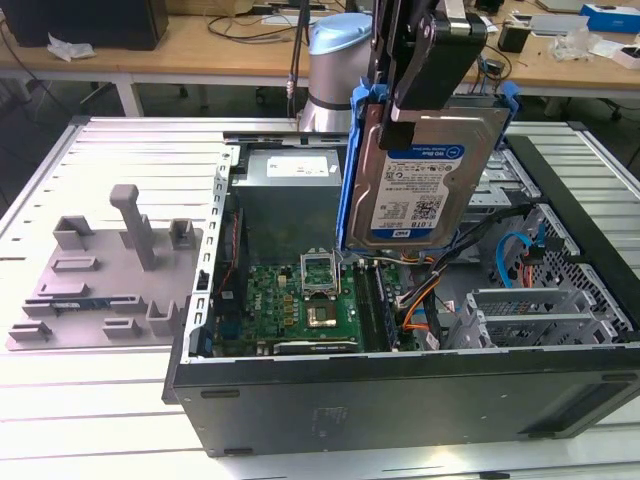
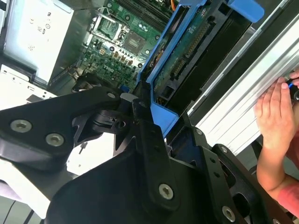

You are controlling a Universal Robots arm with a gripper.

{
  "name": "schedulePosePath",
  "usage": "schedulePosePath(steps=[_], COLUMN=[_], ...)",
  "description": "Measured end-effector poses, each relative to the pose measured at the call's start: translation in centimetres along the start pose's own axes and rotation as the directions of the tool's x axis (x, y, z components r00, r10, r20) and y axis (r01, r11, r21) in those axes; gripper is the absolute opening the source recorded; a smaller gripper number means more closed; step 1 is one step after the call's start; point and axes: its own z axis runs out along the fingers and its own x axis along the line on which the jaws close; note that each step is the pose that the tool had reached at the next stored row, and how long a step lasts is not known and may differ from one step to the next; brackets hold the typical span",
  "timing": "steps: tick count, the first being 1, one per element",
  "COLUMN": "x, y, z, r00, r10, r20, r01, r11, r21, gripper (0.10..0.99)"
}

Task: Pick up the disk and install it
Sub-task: 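Insert the disk into the insertion slot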

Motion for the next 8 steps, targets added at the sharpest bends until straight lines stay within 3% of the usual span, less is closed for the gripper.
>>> schedulePosePath(steps=[5,8], x=[0.32,0.71], y=[-0.03,-0.47], z=[0.00,-0.02], r00=[1.0000,1.0000], r10=[0.000,0.004], r20=[0.0022,0.0022], r01=[0.000,-0.004], r11=[1.0000,1.0000], r21=[0.003,0.003], gripper=[0.369,0.369])
